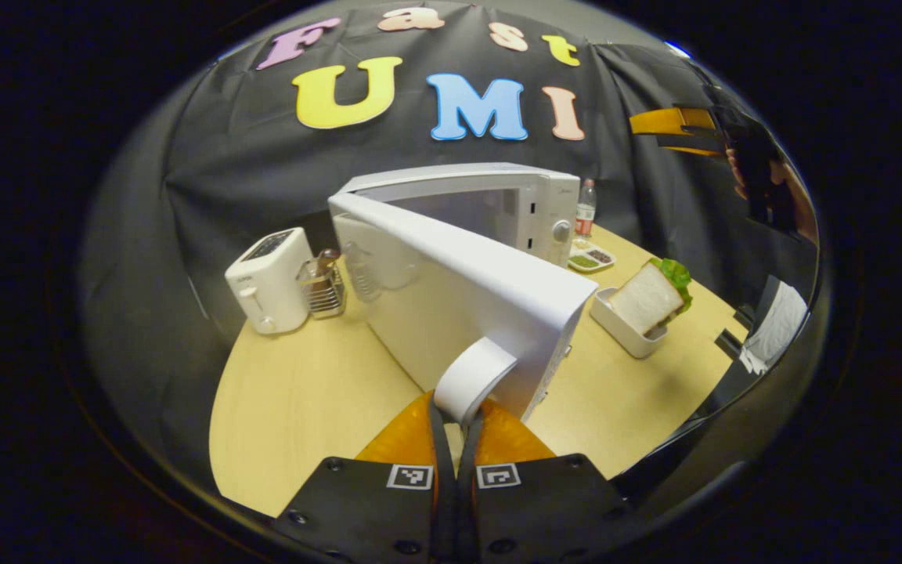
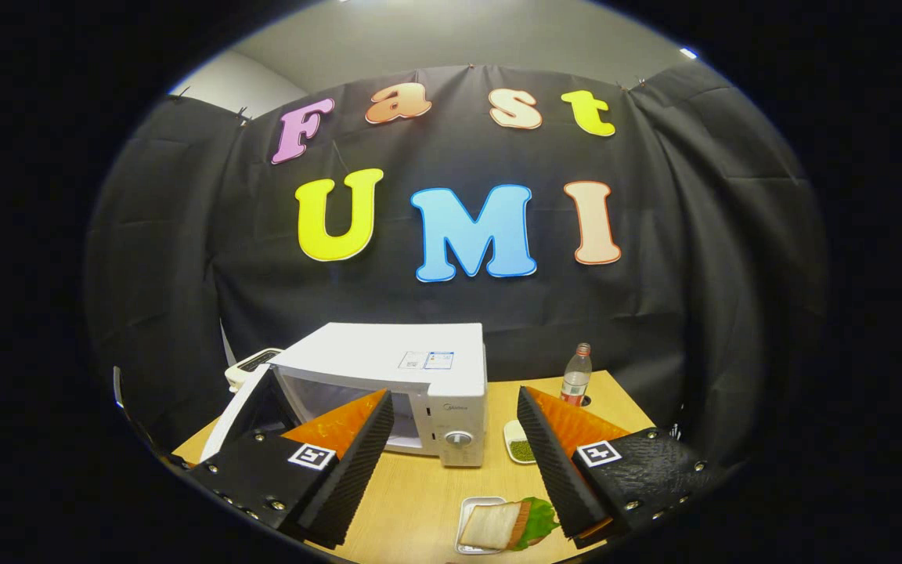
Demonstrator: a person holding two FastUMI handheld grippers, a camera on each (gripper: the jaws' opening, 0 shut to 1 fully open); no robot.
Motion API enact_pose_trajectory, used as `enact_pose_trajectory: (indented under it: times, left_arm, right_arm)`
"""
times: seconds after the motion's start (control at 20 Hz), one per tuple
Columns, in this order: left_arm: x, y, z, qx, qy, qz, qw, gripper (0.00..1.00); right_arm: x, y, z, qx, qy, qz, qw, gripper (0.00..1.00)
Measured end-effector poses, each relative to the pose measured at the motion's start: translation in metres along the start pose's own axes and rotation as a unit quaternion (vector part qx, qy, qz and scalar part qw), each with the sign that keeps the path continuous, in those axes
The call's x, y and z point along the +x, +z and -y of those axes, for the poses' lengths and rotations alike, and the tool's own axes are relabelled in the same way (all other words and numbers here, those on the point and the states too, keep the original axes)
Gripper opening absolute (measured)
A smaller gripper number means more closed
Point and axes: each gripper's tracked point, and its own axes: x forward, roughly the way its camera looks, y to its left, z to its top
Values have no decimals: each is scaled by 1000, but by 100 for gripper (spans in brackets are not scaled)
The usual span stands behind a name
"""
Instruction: Open the microwave oven with the left hand, put the food in, and close the microwave oven.
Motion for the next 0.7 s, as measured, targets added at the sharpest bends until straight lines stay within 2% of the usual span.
enact_pose_trajectory:
  times: [0.05,0.4,0.55,0.7]
  left_arm:
    - [-5,-5,-13,1,5,-3,1000,6]
    - [-22,-22,-84,-21,25,9,999,6]
    - [-22,-25,-91,-23,25,18,999,7]
    - [-24,-24,-90,-36,21,27,999,12]
  right_arm:
    - [1,-4,-5,2,-1,-6,1000,96]
    - [8,-18,-23,12,-4,-33,999,96]
    - [11,-23,-21,7,-7,-46,999,96]
    - [12,-34,-21,0,-1,-62,998,96]
